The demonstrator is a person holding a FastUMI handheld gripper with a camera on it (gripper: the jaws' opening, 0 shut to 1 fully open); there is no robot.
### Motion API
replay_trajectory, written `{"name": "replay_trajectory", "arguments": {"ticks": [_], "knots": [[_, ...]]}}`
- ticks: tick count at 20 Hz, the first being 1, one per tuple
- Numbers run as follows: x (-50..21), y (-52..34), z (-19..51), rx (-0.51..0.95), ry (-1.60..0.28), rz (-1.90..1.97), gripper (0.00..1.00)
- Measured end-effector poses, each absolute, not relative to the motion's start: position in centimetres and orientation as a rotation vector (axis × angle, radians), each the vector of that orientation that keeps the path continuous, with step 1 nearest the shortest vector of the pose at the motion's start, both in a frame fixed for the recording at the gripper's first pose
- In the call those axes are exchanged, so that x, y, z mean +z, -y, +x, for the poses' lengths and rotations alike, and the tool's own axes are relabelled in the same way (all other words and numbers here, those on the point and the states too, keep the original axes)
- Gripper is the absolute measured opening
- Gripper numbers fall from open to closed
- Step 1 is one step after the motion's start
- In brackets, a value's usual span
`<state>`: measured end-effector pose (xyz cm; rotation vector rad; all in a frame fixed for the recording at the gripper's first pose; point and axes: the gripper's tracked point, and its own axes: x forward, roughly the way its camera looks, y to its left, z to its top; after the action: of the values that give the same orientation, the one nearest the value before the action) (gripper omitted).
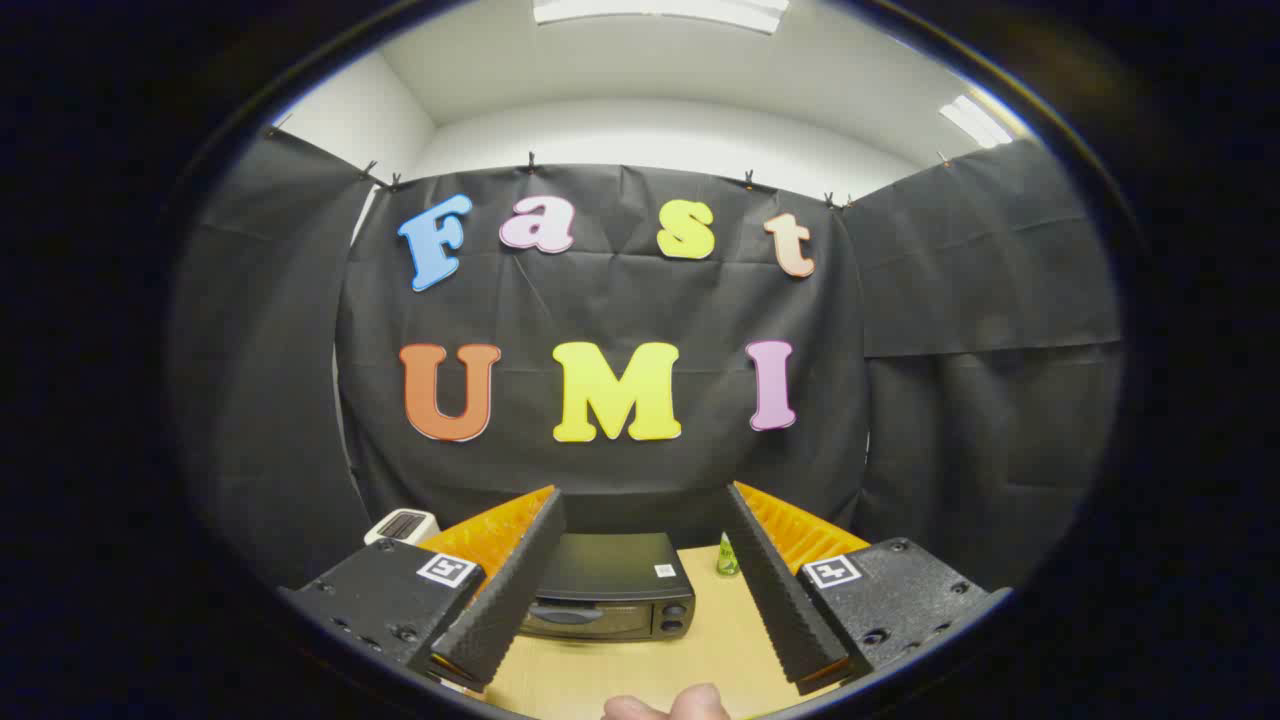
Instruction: Open the toaster oven, put the food inside, and close the toaster oven door.
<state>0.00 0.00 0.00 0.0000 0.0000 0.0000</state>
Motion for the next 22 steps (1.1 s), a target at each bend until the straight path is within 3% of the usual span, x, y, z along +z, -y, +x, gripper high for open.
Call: {"name": "replay_trajectory", "arguments": {"ticks": [22], "knots": [[-0.55,-0.8,0.22,0.029,-0.027,0.024,1.0]]}}
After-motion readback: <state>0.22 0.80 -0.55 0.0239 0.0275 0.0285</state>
